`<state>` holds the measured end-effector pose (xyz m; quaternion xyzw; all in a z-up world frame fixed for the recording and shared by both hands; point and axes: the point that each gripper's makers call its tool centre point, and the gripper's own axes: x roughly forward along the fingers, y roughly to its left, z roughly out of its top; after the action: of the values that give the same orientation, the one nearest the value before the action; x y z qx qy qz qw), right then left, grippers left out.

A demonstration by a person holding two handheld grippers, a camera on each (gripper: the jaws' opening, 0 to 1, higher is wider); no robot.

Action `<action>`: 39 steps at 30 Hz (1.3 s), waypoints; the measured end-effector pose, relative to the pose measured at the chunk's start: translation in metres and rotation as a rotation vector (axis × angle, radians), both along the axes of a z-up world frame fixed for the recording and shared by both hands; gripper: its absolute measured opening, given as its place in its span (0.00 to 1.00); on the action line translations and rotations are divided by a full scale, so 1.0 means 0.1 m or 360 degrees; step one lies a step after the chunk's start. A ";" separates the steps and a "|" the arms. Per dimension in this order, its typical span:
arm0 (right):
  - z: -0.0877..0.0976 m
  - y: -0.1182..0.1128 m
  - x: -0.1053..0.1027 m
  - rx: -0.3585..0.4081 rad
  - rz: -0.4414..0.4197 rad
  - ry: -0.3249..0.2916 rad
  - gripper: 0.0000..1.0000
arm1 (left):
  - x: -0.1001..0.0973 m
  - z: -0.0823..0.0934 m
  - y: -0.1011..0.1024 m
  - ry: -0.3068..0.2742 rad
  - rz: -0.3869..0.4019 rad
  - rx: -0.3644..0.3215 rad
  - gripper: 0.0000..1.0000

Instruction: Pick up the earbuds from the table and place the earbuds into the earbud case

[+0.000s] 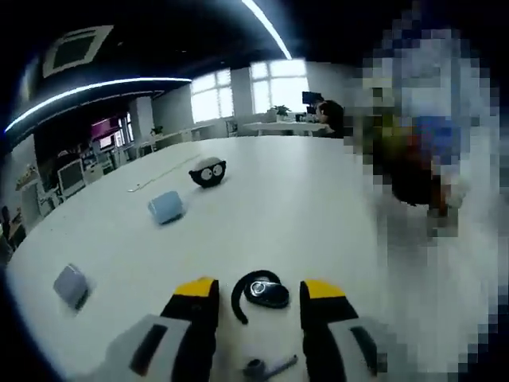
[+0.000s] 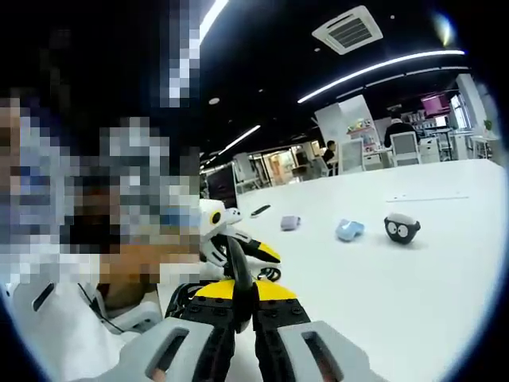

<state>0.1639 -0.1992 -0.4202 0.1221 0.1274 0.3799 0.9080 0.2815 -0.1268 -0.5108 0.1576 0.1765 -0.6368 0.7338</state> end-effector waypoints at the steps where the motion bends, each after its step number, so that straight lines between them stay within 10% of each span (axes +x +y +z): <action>1: 0.00 0.00 0.00 -0.0001 0.0002 0.0000 0.06 | 0.00 -0.03 0.01 0.0054 -0.0017 -0.0010 0.47; 14: 0.04 -0.03 0.00 0.0005 -0.0006 -0.0017 0.06 | -0.21 0.01 0.21 0.0015 -0.0087 0.0054 0.26; 24: 0.03 -0.03 0.00 -0.0001 -0.0005 -0.0018 0.06 | -0.17 0.04 -0.06 -0.0070 -0.0133 0.0025 0.42; 36: 0.04 -0.04 -0.01 0.0002 -0.0005 -0.0022 0.06 | -0.18 0.01 -0.12 0.0032 -0.0107 -0.0019 0.28; 39: 0.03 -0.04 -0.02 -0.0001 -0.0007 -0.0019 0.06 | -0.18 0.20 -0.14 -0.0054 -0.0151 -0.0171 0.05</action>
<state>0.1624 -0.2031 -0.4168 0.1199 0.1218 0.3786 0.9096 0.2636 -0.1404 -0.4905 0.1368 0.1220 -0.6766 0.7131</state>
